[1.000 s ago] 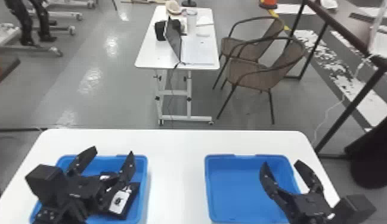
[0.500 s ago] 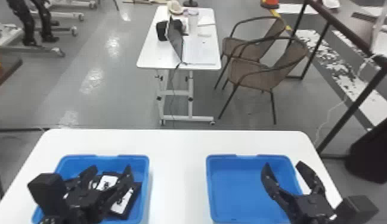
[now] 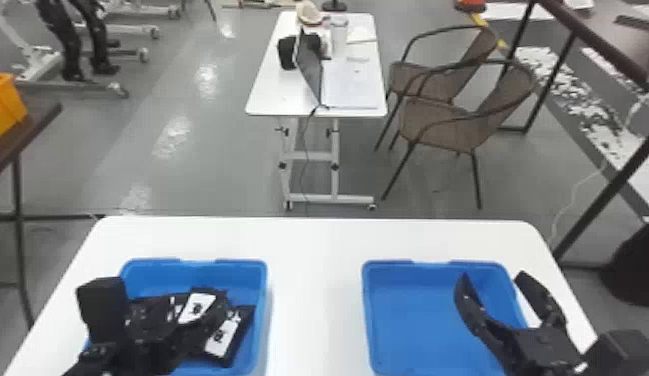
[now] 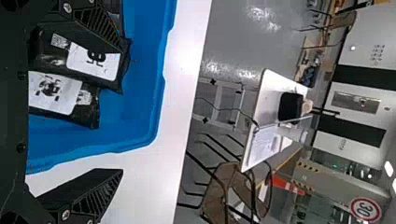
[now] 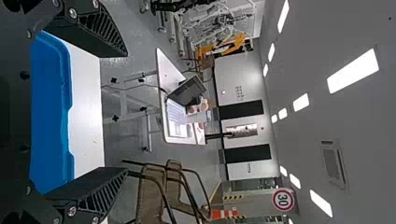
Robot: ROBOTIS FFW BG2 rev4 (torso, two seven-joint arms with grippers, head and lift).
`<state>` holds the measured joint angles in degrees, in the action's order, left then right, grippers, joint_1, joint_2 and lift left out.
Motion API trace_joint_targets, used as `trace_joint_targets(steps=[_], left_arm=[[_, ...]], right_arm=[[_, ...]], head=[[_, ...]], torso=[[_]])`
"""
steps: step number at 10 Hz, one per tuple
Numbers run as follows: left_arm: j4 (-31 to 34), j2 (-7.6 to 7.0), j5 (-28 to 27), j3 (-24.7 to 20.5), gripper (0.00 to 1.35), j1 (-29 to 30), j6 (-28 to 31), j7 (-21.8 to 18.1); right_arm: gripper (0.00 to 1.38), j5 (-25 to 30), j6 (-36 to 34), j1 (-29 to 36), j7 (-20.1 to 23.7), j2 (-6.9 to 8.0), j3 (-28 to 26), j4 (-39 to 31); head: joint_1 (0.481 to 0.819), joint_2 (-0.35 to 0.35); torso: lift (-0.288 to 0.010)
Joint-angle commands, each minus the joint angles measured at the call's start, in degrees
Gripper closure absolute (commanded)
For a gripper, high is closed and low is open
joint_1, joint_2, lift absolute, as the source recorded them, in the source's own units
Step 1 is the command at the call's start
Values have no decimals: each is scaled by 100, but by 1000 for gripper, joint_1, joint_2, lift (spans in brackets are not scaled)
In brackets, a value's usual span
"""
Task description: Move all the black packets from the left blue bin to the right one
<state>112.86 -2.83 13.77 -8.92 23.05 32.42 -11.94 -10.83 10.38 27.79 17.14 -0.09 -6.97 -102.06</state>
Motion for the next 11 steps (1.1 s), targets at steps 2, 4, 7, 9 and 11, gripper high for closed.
trace_joint_targets(steps=[2, 4, 7, 9, 11], left_arm=[[-9, 116, -419, -250, 110, -213, 749, 16], [-211, 169, -762, -400, 110, -503, 1179, -71], [-915, 73, -955, -400, 136, -1048, 1399, -379], [-1336, 73, -1025, -497, 136, -1277, 1408, -458], [-1908, -51, -1060, -338, 136, -1619, 1417, -608]], right_arm=[[145, -16, 0, -37, 0, 14, 12, 20], [145, -25, -27, -63, 35, 14, 12, 37], [145, -78, -36, -125, 53, 14, 100, 108], [145, -95, -36, -116, 53, 14, 117, 116], [145, -104, -44, -125, 53, 14, 117, 116]], head=[[695, 11], [695, 44], [695, 65], [695, 75], [695, 82]], torso=[[0], [0], [0], [0], [0]])
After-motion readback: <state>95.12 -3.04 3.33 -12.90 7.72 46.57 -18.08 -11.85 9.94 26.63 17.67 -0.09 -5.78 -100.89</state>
